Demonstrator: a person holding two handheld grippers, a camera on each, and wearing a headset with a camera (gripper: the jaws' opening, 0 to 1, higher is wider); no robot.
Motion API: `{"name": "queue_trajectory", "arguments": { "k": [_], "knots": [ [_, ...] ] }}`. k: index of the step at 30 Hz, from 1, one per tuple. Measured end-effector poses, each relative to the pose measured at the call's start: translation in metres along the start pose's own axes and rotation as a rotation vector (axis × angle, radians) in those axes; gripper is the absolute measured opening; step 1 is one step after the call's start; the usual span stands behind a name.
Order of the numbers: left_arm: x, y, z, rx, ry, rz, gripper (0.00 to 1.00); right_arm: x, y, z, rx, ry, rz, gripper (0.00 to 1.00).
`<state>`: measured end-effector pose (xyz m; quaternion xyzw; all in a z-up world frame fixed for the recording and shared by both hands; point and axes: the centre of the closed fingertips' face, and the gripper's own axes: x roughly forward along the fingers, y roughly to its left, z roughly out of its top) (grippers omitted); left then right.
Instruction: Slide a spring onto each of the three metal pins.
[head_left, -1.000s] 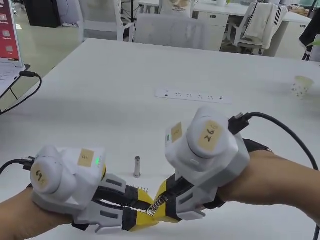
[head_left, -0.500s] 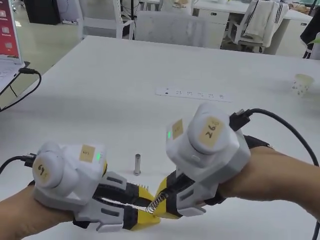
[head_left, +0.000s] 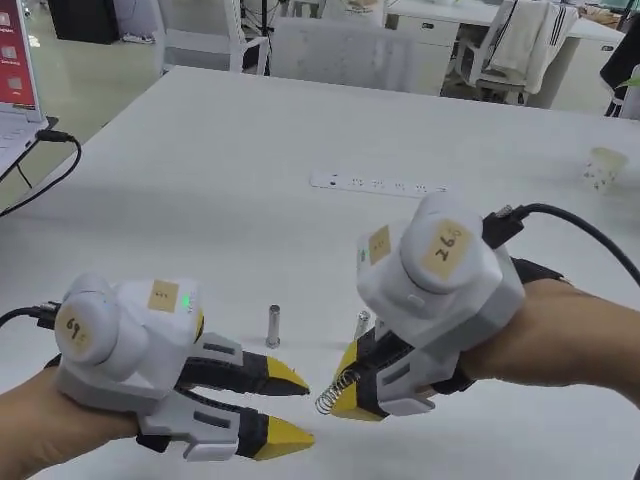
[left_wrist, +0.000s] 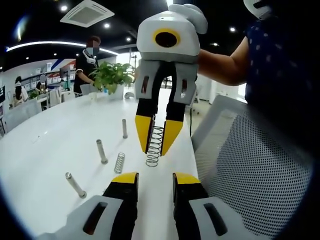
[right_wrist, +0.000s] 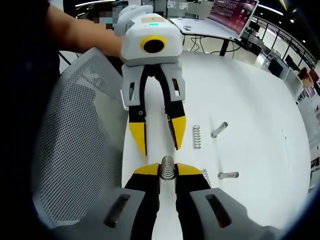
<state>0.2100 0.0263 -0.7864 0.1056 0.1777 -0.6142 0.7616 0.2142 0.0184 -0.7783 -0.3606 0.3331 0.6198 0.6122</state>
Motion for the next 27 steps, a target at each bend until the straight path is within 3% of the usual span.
{"name": "queue_trajectory", "arguments": {
  "k": [16,27],
  "knots": [
    [-0.018,0.016,-0.011,-0.084,0.002,0.09,0.39,-0.023,-0.02,-0.028,0.057,0.023,-0.064,0.08],
    [-0.036,0.028,-0.018,-0.151,-0.032,0.203,0.54,-0.039,-0.033,-0.04,0.091,0.024,-0.102,0.09]
  ]
}}
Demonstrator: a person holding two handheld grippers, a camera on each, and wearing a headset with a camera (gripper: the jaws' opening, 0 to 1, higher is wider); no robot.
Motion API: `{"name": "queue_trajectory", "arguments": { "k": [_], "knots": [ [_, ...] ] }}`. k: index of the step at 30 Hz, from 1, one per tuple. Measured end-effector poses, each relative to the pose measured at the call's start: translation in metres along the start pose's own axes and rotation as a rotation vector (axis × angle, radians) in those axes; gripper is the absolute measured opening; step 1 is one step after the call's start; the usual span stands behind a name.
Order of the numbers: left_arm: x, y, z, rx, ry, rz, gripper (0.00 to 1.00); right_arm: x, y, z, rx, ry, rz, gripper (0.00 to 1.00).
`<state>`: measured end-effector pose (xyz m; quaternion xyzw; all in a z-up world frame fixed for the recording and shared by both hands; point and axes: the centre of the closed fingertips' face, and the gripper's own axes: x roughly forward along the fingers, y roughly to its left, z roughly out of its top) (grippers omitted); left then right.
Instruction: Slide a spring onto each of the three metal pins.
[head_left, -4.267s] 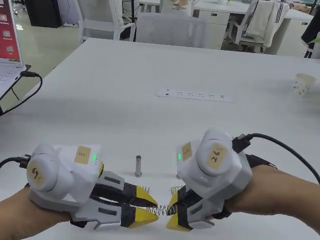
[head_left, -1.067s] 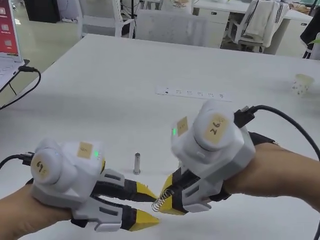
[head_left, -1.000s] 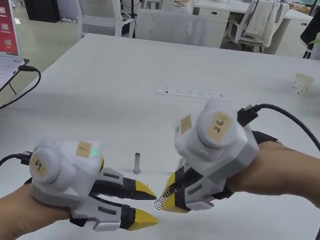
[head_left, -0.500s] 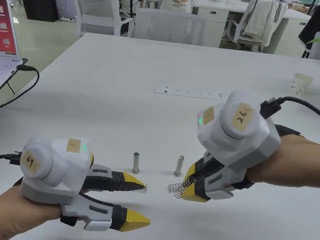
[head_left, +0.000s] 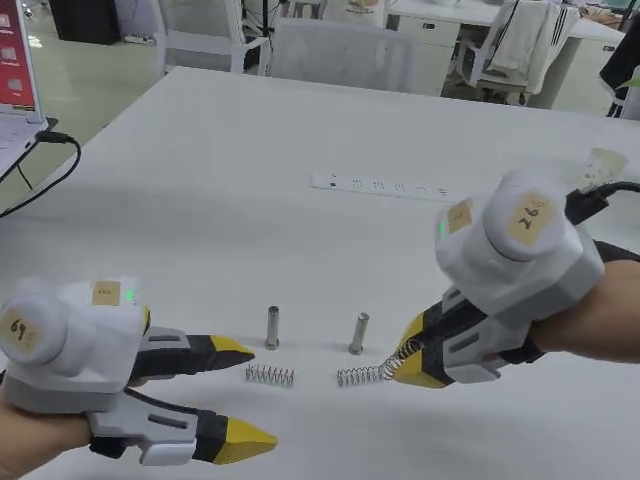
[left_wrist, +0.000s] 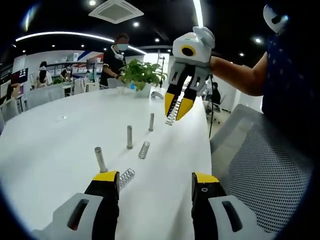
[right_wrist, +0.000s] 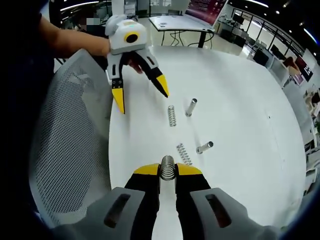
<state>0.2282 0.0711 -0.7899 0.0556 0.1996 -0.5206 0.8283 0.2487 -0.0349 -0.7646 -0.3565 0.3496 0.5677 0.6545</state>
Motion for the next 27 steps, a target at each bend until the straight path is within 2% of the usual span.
{"name": "queue_trajectory", "arguments": {
  "k": [9,19,24,27],
  "knots": [
    [-0.013,0.01,0.001,-0.028,-0.035,0.08,0.62,-0.014,-0.014,-0.012,0.02,0.016,-0.028,0.09],
    [-0.018,0.016,0.001,-0.038,-0.05,0.129,0.71,-0.031,-0.034,-0.025,0.033,0.05,-0.069,0.09],
    [-0.02,0.019,0.001,-0.034,-0.053,0.153,0.77,-0.044,-0.048,-0.028,0.041,0.061,-0.1,0.09],
    [-0.021,0.02,0.001,-0.027,-0.054,0.163,0.8,-0.049,-0.058,-0.034,0.041,0.086,-0.125,0.09]
  ]
}}
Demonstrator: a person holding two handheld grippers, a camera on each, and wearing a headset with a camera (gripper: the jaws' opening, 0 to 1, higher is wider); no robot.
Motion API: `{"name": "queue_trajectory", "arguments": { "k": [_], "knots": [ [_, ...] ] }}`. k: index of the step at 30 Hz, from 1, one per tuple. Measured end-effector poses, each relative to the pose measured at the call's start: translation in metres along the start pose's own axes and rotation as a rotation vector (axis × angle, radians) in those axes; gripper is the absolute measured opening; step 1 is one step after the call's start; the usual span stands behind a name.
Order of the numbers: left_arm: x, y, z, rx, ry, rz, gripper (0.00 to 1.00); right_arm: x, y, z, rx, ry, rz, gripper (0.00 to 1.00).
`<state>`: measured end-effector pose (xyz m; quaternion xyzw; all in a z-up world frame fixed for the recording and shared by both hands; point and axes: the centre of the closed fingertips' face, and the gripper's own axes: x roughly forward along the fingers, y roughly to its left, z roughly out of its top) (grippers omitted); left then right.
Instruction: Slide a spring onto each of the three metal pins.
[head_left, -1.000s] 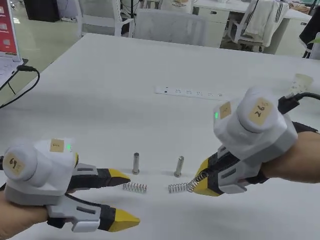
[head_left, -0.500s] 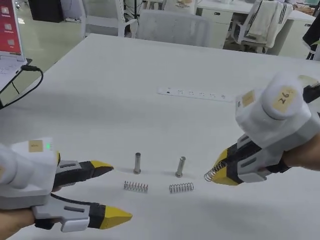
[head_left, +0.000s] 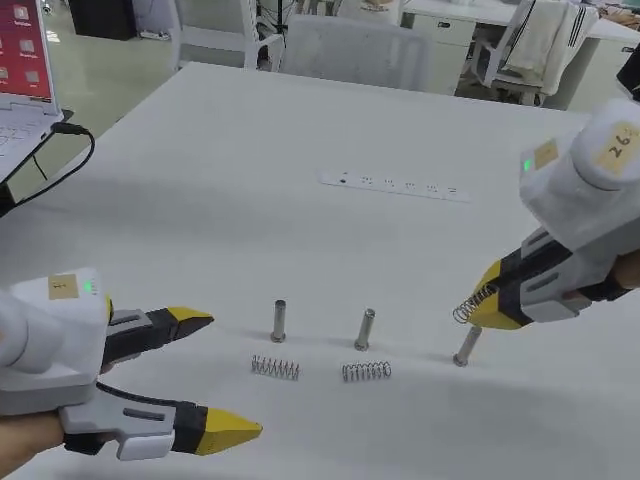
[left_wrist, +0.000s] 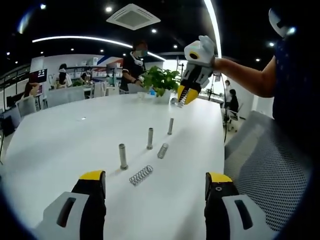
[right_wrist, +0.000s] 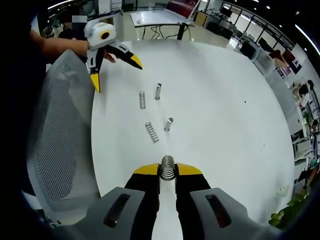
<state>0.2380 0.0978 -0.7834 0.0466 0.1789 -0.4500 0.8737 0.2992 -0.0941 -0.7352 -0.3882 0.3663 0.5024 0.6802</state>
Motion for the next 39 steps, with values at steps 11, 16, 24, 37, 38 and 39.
{"name": "queue_trajectory", "arguments": {
  "k": [11,16,24,37,38,39],
  "knots": [
    [0.0,-0.001,0.002,0.049,0.008,0.01,0.85,0.01,-0.023,-0.025,0.015,0.107,-0.01,0.09],
    [0.001,0.0,0.002,0.069,0.019,0.012,0.85,0.02,-0.024,-0.035,0.018,0.152,0.013,0.09],
    [0.001,-0.001,-0.001,0.082,0.03,0.008,0.86,0.032,-0.025,-0.042,0.01,0.202,0.041,0.09],
    [-0.003,-0.001,-0.001,0.081,0.034,0.009,0.84,0.039,-0.025,-0.048,0.009,0.234,0.061,0.09],
    [-0.003,-0.001,-0.001,0.081,0.035,0.008,0.83,0.04,-0.025,-0.048,0.01,0.234,0.062,0.09],
    [-0.003,-0.002,-0.001,0.08,0.035,0.007,0.83,0.04,-0.025,-0.048,0.011,0.233,0.065,0.09]
  ]
}}
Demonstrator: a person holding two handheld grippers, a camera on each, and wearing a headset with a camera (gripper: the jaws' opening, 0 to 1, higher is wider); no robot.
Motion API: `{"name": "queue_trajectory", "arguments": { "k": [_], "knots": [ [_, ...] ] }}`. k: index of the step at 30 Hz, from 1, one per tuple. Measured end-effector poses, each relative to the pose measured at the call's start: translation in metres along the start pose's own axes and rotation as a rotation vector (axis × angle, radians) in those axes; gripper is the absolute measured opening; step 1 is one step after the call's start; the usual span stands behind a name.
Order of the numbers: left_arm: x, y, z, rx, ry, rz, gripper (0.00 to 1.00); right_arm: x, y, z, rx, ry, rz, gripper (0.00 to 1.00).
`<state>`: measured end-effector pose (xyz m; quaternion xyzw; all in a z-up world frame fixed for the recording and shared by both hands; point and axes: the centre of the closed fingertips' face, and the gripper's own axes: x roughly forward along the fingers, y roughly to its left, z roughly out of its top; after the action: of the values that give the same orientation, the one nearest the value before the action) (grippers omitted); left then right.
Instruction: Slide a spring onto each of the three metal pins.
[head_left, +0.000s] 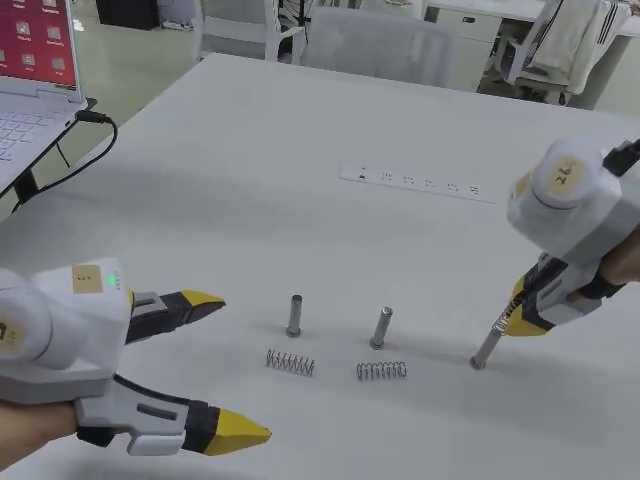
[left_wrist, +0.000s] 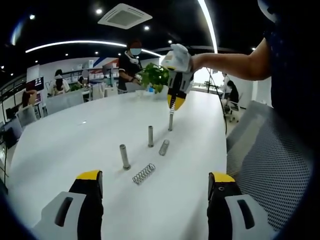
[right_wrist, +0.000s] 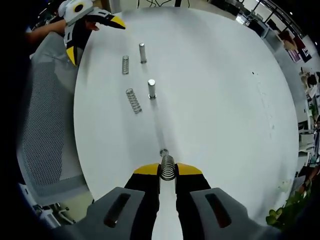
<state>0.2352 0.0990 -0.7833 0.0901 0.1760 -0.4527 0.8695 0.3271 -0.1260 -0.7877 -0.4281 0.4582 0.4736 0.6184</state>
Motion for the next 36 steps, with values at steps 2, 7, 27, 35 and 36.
{"name": "queue_trajectory", "arguments": {
  "k": [2,7,27,35,36],
  "knots": [
    [0.0,0.0,0.0,0.001,0.001,-0.002,0.82,0.002,0.0,0.0,0.002,0.002,0.003,0.09],
    [0.0,-0.001,0.001,0.003,0.001,-0.004,0.82,0.006,0.001,-0.001,0.003,0.004,0.011,0.09],
    [-0.001,-0.003,0.0,0.0,0.013,-0.011,0.79,0.04,0.006,-0.002,0.029,0.005,0.038,0.09],
    [-0.001,-0.004,0.002,0.0,0.011,-0.01,0.78,0.05,0.005,-0.004,0.042,0.008,0.04,0.09],
    [-0.001,-0.004,0.002,-0.001,0.011,-0.011,0.77,0.051,0.005,-0.004,0.042,0.01,0.041,0.09]
  ]
}}
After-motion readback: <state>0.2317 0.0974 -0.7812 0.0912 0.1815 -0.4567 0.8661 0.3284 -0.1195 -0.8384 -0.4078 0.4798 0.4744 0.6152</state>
